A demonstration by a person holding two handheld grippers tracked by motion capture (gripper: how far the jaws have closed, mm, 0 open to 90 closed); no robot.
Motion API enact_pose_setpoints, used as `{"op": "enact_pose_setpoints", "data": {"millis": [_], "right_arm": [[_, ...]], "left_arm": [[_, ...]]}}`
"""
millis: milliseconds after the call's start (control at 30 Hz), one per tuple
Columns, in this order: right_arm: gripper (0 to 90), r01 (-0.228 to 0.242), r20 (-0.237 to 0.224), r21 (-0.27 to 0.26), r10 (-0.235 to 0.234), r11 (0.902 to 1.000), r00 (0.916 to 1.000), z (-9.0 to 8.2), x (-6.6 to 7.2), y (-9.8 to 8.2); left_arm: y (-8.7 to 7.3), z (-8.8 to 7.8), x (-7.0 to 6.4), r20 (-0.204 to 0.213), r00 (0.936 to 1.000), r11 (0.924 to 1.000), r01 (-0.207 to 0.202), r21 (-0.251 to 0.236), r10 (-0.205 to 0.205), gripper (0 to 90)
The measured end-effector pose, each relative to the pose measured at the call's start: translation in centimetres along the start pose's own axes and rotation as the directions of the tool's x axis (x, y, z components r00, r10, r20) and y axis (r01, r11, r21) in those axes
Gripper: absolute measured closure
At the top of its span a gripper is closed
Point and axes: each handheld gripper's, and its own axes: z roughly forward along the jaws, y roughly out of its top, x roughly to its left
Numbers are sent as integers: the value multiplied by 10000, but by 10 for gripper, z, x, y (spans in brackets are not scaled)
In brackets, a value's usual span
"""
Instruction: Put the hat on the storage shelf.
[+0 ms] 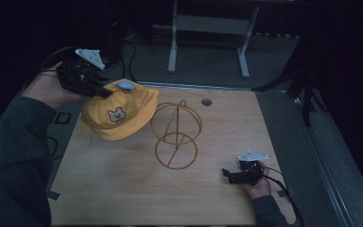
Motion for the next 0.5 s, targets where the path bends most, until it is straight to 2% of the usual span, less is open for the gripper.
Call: {"op": "enact_pose_setpoints", "data": {"millis": [267, 500], "right_arm": [[111, 0, -1, 1, 0, 10000, 10000, 0, 0, 0], [111, 12, -7, -5, -12, 10000, 10000, 0, 0, 0]], "left_arm": [[10, -12, -4, 137, 9995, 9992, -288, -272, 292, 815], [19, -14, -4, 345, 9983, 9986, -455, -267, 465, 815]]}}
